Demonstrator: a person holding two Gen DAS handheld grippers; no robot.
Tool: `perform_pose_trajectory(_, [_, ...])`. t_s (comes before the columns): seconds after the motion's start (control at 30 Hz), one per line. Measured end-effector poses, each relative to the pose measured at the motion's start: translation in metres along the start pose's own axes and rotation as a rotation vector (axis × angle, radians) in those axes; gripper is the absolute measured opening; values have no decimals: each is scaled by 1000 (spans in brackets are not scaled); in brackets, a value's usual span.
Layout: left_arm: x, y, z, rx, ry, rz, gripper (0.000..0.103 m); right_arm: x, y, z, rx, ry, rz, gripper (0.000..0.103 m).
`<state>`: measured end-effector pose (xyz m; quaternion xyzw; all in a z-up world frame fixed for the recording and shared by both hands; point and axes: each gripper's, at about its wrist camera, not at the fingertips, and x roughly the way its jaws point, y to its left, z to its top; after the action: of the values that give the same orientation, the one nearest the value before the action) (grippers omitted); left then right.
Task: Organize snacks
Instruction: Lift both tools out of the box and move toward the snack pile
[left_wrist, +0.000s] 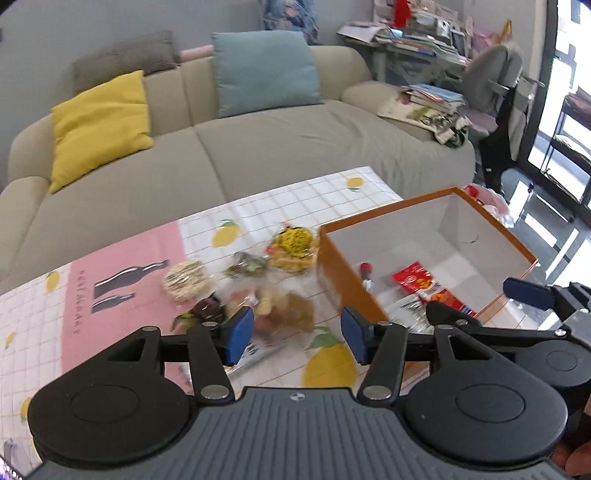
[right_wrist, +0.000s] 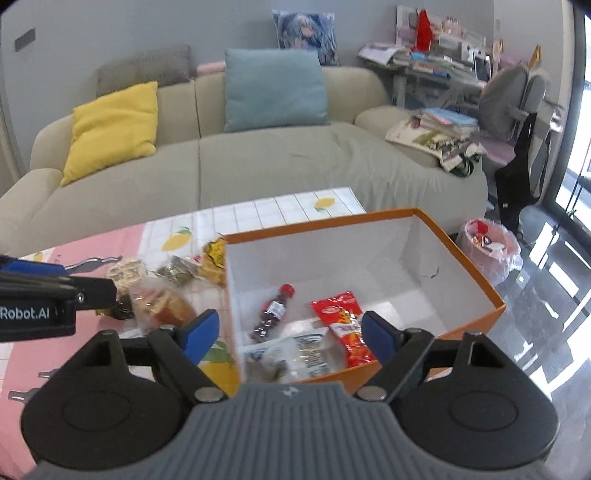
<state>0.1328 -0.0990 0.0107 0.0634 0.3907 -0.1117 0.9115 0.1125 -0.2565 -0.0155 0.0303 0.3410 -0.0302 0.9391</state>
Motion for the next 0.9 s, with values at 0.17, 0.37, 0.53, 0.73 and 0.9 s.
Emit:
perform_pose_trajectory(0.17, [-10, 30, -30, -56, -13, -8, 64, -9, 29, -17, -36, -38, 42, 84])
perform_pose_trajectory(0.37, [-7, 66, -62, -140, -18, -27, 65, -5, 58, -40, -80, -8, 135, 84])
perform_pose_trajectory(0.53, [1, 86, -87, -172, 13, -19, 65, 3, 80, -57, -152, -1, 155, 84])
perform_pose_trajectory(0.73, [18, 108, -110, -210, 65, -9, 65, 19, 89, -69, -184, 45, 145, 84])
perform_pose_trajectory(0.9, [26, 116, -120, -231, 73, -10, 65, 34, 94, -82, -190, 101, 154, 84])
